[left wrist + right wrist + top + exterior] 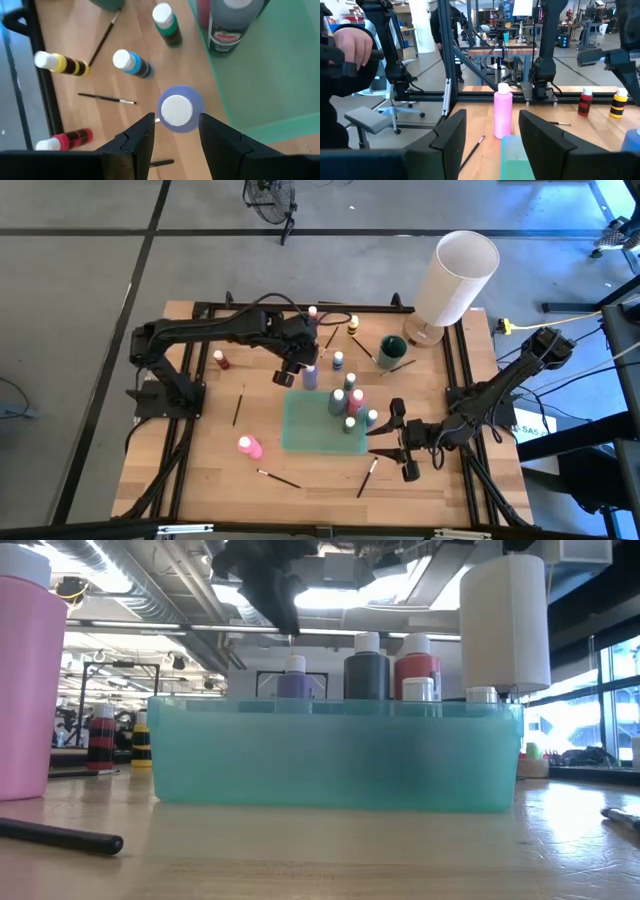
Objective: Pick & Place Paint Supplies
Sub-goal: Put the big blue paint bottle into the light green bin
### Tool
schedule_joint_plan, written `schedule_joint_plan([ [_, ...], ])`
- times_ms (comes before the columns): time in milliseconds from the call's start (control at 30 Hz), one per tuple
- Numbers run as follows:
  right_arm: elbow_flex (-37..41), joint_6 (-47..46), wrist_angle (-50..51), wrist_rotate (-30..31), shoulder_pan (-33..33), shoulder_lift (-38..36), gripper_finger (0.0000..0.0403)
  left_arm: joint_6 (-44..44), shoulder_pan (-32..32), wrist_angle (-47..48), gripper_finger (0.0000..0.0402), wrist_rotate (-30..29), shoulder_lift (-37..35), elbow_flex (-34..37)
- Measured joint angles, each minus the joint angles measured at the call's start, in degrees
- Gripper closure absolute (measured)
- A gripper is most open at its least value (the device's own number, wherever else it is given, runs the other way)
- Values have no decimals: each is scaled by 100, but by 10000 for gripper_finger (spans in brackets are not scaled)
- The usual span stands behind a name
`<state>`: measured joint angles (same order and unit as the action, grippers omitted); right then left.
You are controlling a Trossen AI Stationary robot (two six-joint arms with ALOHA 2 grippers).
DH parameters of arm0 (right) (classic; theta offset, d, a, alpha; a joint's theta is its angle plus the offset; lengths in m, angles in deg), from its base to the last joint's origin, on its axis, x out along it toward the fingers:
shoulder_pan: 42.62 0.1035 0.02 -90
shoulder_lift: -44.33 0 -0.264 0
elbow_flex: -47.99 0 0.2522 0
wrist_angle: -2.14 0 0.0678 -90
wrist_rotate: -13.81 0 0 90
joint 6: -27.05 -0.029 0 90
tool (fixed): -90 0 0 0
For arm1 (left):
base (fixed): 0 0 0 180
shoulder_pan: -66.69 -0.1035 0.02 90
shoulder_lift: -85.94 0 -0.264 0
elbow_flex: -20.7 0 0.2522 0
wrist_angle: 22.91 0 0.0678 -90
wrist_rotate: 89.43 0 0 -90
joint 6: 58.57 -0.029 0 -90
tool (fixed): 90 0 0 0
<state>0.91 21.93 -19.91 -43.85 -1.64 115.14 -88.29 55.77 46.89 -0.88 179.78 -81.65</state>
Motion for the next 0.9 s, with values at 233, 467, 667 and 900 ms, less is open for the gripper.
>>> schedule_joint_plan([
  [233, 0, 0, 23, 2, -3, 0, 217, 44, -10, -89, 253, -1, 116, 1],
  [467, 0, 0, 98, 3, -65, 0, 217, -112, -79, -87, 253, 201, 152, 1],
  [667, 0, -42, 263, 2, -119, 0, 217, -226, -167, -180, 253, 417, 213, 1],
  [900, 0, -51, 343, 2, -119, 0, 217, -286, -200, -279, 229, 819, 224, 4],
])
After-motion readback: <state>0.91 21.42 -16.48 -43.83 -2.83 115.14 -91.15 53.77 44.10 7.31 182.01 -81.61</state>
